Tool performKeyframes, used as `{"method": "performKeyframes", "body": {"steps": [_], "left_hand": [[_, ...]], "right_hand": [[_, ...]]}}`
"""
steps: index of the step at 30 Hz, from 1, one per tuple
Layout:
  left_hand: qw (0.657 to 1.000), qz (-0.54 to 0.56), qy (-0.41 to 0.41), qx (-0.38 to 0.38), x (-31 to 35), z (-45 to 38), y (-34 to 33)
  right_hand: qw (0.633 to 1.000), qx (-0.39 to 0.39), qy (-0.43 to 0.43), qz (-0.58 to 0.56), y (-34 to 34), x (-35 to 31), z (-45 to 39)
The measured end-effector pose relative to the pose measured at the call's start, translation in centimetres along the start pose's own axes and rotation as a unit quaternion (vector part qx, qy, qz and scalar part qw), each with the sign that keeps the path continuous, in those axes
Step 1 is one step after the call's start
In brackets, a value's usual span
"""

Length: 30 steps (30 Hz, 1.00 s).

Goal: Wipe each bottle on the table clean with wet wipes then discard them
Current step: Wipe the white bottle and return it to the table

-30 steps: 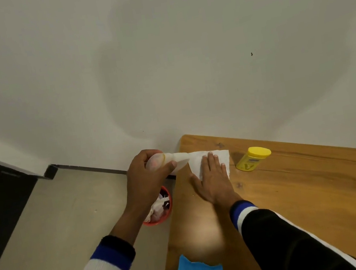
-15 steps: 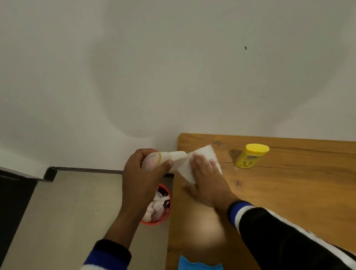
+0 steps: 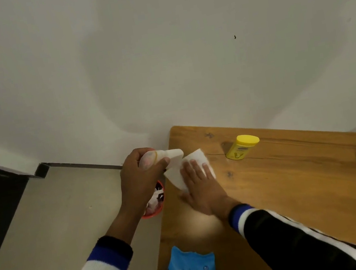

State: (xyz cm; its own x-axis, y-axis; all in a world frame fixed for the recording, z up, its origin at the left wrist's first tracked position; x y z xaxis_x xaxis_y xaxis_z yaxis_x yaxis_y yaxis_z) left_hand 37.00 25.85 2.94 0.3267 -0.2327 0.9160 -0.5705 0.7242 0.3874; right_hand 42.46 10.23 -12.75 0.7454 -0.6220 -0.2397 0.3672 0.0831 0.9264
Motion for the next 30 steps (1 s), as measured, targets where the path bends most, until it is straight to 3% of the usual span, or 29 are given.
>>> {"method": "performKeyframes", "body": {"steps": [2, 4, 9, 11, 13, 16, 18, 24, 30], "left_hand": [[1.0, 0.005, -0.002, -0.004, 0.2, 0.1, -0.1], [1.0, -0.018, -0.008, -0.005, 0.3, 0.1, 0.1], [0.998, -0.054, -0.008, 0.008, -0.4, 0.1, 1.1], [0.998, -0.056, -0.007, 0.015, -0.6, 0.3, 1.6], [0.999, -0.046, -0.004, 0.017, -0.7, 0.4, 2.0], [0.999, -0.031, 0.001, 0.01, -0.5, 0.4, 1.9], [1.0, -0.028, -0.004, 0.002, -0.2, 0.2, 1.4], [0.997, -0.057, -0.033, -0.043, 1.5, -1.0, -2.2], [0.98, -0.122, -0.068, -0.143, 1.9, -3.0, -9.5]], "right_hand": [[0.994, -0.024, 0.107, 0.009, -1.6, -3.5, 0.8], [0.99, -0.027, 0.138, 0.026, -1.3, -3.4, -0.1], [0.995, 0.023, -0.098, -0.025, 3.4, 4.8, -6.6], [0.987, 0.029, -0.142, -0.065, 3.8, 5.3, -6.7], [0.993, 0.031, -0.106, -0.047, 2.4, 2.7, -4.8], [0.998, 0.015, 0.055, -0.027, -0.8, -2.4, 1.1], [0.996, 0.024, 0.074, -0.053, -0.8, -1.4, 3.9], [0.978, 0.078, -0.031, -0.189, 2.4, 3.6, 10.0], [0.885, 0.174, -0.196, -0.386, 5.2, 7.2, 16.1]]}}
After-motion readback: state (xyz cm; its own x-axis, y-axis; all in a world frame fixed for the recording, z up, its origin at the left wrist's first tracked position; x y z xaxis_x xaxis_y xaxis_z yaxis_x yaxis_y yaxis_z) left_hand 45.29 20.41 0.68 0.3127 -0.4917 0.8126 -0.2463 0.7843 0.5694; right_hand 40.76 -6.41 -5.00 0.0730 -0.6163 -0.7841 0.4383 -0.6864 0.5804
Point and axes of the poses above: each hand's wrist, its own z-axis away from the middle knuckle, its own y-axis out of the back of the hand, x = y × z, the point moved 8 cm from there along -z, towards the middle knuckle, and after that the axes turned 1 degree about -y, right-handed, at the moved point
